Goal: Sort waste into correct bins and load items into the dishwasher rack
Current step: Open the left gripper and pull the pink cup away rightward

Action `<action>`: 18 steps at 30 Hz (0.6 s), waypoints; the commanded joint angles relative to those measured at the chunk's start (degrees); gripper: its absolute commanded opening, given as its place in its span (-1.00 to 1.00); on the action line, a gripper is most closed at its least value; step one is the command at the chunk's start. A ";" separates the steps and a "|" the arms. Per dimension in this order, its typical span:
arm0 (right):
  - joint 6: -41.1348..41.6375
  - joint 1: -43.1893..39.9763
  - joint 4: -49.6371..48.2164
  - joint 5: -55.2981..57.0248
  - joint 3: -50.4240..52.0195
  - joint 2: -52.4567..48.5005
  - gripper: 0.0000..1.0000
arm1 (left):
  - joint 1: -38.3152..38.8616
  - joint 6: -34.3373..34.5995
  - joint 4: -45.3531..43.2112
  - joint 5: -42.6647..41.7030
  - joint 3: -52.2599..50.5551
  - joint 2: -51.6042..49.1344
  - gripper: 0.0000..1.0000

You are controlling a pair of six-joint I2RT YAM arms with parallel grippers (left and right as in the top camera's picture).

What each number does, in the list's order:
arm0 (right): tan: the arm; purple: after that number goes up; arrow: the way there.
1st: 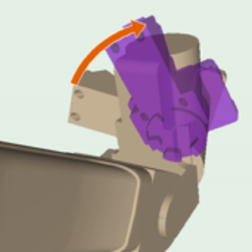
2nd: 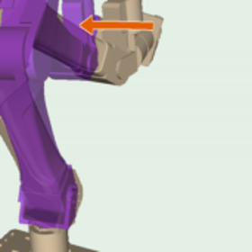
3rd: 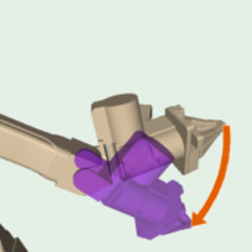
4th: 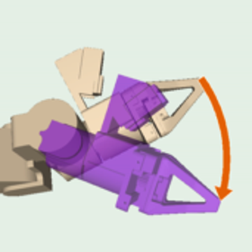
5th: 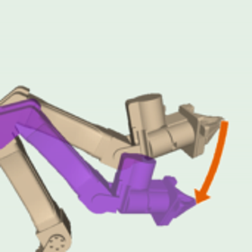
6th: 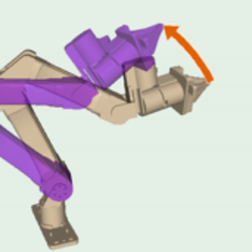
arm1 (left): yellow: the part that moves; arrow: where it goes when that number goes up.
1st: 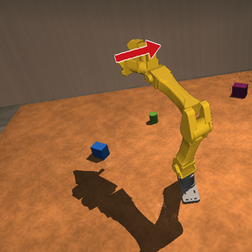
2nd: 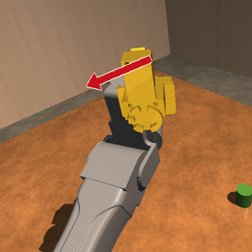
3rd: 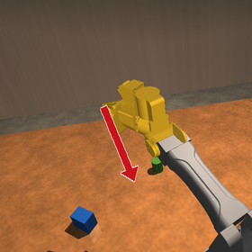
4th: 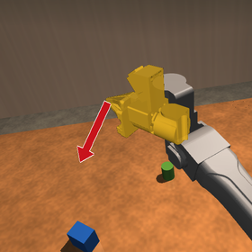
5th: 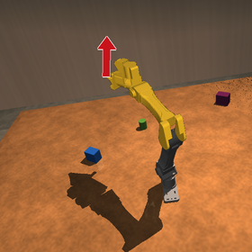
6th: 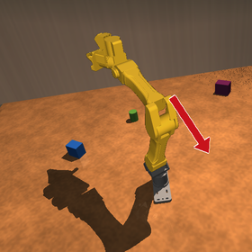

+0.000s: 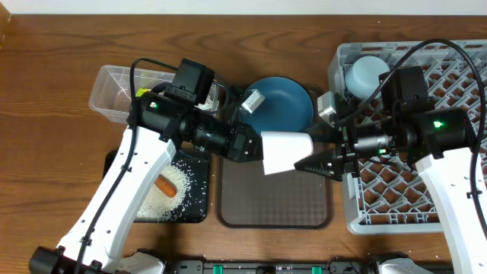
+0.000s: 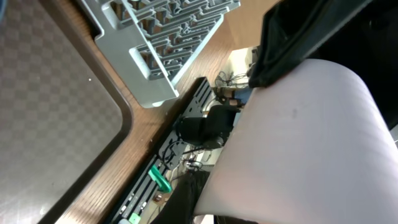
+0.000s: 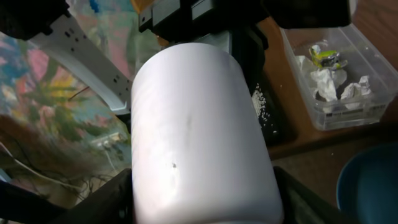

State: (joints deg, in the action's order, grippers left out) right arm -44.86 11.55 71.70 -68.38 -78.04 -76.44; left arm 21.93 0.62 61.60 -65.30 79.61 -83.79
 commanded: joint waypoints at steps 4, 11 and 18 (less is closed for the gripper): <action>-0.17 2.95 -1.66 -4.07 -0.92 -0.20 -0.33 | 1.44 0.46 0.24 1.51 0.11 -0.11 -0.84; 2.95 2.91 -1.66 3.69 -0.92 -0.20 -0.44 | 0.42 0.46 0.24 1.53 0.11 -0.11 -0.45; 7.19 1.36 -1.66 9.92 -0.92 -0.17 -0.49 | -5.09 0.46 0.28 1.53 0.11 -0.07 -0.42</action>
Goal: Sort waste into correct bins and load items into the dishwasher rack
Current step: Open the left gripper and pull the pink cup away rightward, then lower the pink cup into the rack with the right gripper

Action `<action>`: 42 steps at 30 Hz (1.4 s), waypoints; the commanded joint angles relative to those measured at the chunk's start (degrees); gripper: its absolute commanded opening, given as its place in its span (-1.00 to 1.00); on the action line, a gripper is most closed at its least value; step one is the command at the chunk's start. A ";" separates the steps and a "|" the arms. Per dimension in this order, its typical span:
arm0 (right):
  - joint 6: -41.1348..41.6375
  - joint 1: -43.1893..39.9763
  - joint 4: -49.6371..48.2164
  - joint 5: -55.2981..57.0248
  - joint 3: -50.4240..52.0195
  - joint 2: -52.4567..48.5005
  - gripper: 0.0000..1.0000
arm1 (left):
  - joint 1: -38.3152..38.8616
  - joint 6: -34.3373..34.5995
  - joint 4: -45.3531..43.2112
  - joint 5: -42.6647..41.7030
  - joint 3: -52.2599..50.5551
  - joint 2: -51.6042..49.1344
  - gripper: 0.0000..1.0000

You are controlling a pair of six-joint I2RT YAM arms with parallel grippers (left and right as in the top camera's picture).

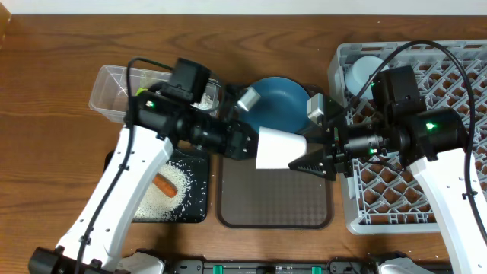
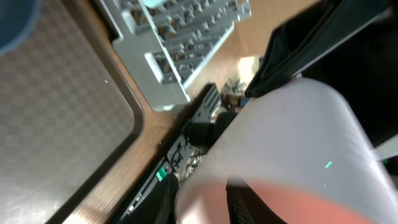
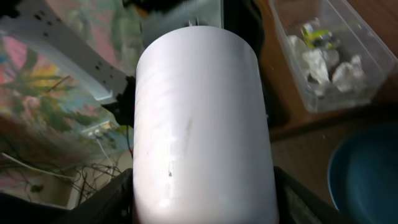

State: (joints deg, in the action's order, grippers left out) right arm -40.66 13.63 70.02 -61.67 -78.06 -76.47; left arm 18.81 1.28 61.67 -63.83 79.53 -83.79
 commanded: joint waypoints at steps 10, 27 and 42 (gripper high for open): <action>11.67 -4.85 0.00 9.99 -0.90 -0.15 -0.53 | -6.16 -0.17 1.31 5.77 0.20 -0.07 -0.40; 49.68 -10.99 10.21 56.33 -5.22 5.07 -0.65 | -6.14 -0.17 5.57 33.20 0.20 -0.13 -0.10; 53.09 -10.99 19.76 67.71 -6.16 5.53 -0.64 | -6.14 -0.20 5.33 39.50 0.20 -0.13 0.88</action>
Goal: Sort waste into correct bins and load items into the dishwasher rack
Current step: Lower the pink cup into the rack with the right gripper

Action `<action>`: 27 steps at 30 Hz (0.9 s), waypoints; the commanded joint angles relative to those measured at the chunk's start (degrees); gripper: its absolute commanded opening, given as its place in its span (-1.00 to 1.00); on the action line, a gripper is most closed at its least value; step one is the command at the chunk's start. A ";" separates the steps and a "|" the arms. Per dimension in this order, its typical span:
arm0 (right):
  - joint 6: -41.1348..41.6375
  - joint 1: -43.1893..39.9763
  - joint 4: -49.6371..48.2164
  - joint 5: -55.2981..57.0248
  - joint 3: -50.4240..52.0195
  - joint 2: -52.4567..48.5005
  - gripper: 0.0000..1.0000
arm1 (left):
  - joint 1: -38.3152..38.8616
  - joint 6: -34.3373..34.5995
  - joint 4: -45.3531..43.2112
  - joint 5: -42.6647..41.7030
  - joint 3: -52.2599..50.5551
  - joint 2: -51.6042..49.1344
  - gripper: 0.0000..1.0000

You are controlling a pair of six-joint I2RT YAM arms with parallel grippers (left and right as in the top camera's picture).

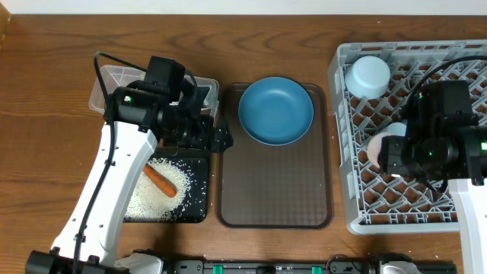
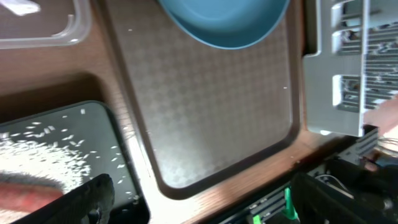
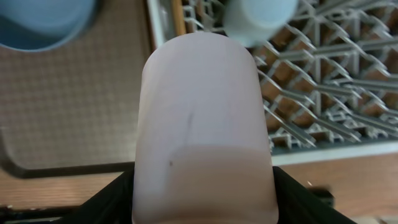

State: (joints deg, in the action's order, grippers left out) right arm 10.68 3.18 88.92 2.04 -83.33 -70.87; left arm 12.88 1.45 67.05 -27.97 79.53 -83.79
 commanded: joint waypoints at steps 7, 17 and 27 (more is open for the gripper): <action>2.25 -0.55 4.85 4.15 -0.76 -0.07 -0.64 | -0.28 -0.37 -0.63 10.10 0.20 -0.13 0.93; 6.08 -0.55 5.57 3.93 2.36 -0.07 -0.63 | -0.28 -0.37 -0.68 10.10 0.20 -0.13 0.98; 5.99 -0.52 -1.40 3.65 4.48 -1.27 -0.68 | -0.28 -0.37 -1.38 10.12 0.20 -0.13 0.99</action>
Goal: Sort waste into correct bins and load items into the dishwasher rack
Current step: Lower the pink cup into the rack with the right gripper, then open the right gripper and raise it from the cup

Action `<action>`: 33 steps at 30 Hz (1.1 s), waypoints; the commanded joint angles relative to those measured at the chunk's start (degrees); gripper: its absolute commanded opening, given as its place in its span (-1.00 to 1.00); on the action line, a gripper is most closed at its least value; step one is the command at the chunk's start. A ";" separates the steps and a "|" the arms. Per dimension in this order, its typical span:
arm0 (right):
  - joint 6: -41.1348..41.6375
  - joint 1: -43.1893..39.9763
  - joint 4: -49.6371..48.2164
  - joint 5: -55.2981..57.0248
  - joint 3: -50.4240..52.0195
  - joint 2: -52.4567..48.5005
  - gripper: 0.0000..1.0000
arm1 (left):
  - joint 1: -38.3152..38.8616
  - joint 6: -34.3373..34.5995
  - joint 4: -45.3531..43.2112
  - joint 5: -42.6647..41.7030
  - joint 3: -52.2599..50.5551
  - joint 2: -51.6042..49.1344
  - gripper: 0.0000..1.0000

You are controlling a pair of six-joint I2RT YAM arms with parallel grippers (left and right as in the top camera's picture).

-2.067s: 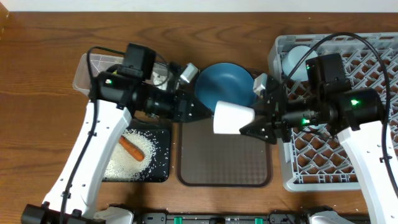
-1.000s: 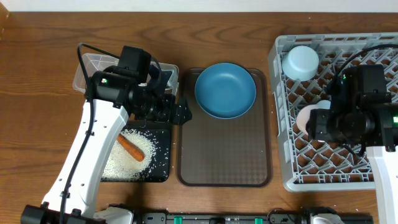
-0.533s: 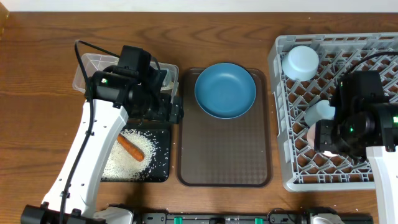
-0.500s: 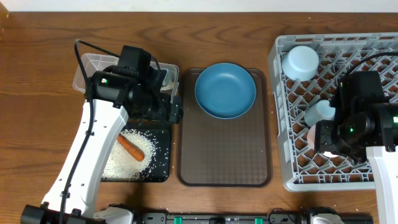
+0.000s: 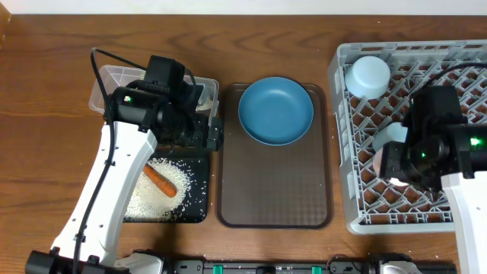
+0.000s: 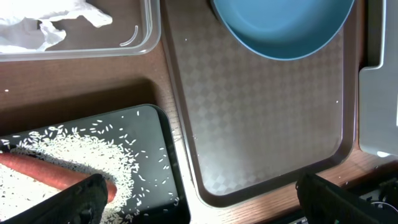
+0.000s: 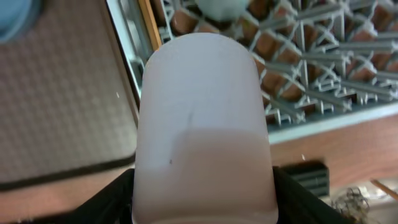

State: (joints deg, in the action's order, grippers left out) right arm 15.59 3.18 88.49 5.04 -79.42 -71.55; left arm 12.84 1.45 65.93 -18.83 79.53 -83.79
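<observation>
A white cup fills the right wrist view, my right gripper shut on it, a dark finger on each side. From overhead the white cup hangs over the left part of the grey dishwasher rack. My left gripper is open and holds nothing, over the seam between the black rice tray and the brown tray. A blue bowl sits at the back of the brown tray. A carrot lies in rice.
A light blue cup stands upside down in the rack's back left corner. A clear bin with crumpled paper sits behind the black tray. The rack's left wall runs beside the brown tray.
My right gripper has shifted slightly over the rack's left side with the white cup still in it. The left gripper has moved a little left, so the clear bin now shows in its view.
At first both grippers were on the white cup above the brown tray, and then the same a little further left. By 0.9 s ago the left gripper had let go and stood open by the black tray, the right holding the cup over the rack, as now.
</observation>
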 commanded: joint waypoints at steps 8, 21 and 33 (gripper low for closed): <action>0.70 -0.48 -4.15 0.50 1.25 -3.28 -0.69 | -0.24 -0.37 -0.48 2.49 0.20 -0.13 0.99; 2.62 -0.50 -8.59 0.50 13.31 -4.98 -0.66 | -0.24 -0.37 -0.48 3.30 0.20 -0.13 0.99; 2.60 -0.55 -11.61 0.57 17.55 -4.98 0.17 | -0.24 -0.37 -0.48 3.30 0.20 -0.13 1.00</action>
State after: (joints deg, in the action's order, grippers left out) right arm 17.41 3.18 77.12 4.97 -62.13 -76.40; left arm 12.84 1.45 65.49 -16.10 79.53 -83.79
